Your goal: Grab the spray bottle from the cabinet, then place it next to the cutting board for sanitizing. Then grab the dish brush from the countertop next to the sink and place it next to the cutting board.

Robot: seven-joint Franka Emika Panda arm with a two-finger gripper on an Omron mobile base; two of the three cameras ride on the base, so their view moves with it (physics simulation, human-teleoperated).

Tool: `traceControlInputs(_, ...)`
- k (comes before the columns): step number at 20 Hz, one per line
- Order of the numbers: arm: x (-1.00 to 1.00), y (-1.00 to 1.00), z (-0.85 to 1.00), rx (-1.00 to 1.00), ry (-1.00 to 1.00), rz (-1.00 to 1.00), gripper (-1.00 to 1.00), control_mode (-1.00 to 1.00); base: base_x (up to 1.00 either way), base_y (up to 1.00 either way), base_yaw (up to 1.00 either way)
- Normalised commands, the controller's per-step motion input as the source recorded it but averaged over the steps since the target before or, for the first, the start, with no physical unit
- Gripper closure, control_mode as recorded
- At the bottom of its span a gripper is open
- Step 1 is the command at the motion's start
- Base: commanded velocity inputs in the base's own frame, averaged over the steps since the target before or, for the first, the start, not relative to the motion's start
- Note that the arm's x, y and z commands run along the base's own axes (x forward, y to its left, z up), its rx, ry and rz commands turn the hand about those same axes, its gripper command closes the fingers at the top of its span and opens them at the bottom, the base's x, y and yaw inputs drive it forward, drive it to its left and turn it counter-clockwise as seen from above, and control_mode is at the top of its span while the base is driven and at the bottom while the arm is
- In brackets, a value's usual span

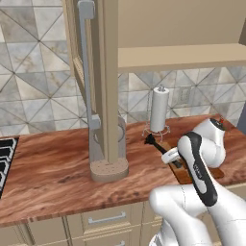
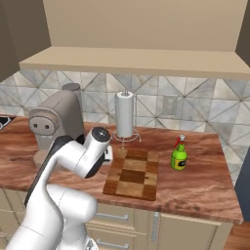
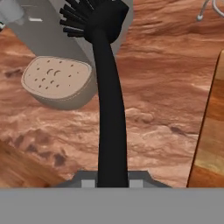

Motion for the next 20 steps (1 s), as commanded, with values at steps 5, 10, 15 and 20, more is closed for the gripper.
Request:
traceControlInputs(5, 0.36, 0.0, -0.54, 0.0, 0.02, 0.0, 1.0, -1.0, 0.0, 0.0, 0.0)
traceControlInputs(10, 0.45, 0.0, -0.53, 0.0, 0.08, 0.0, 1.0, -1.0, 0.0, 0.0, 0.0)
traceControlInputs(15, 0.35, 0.0, -0.53, 0.0, 0.08, 0.0, 1.0, -1.0, 0.0, 0.0, 0.0)
traceControlInputs(20, 0.39, 0.0, -0.56, 0.0, 0.04, 0.0, 1.0, -1.0, 0.0, 0.0, 0.0)
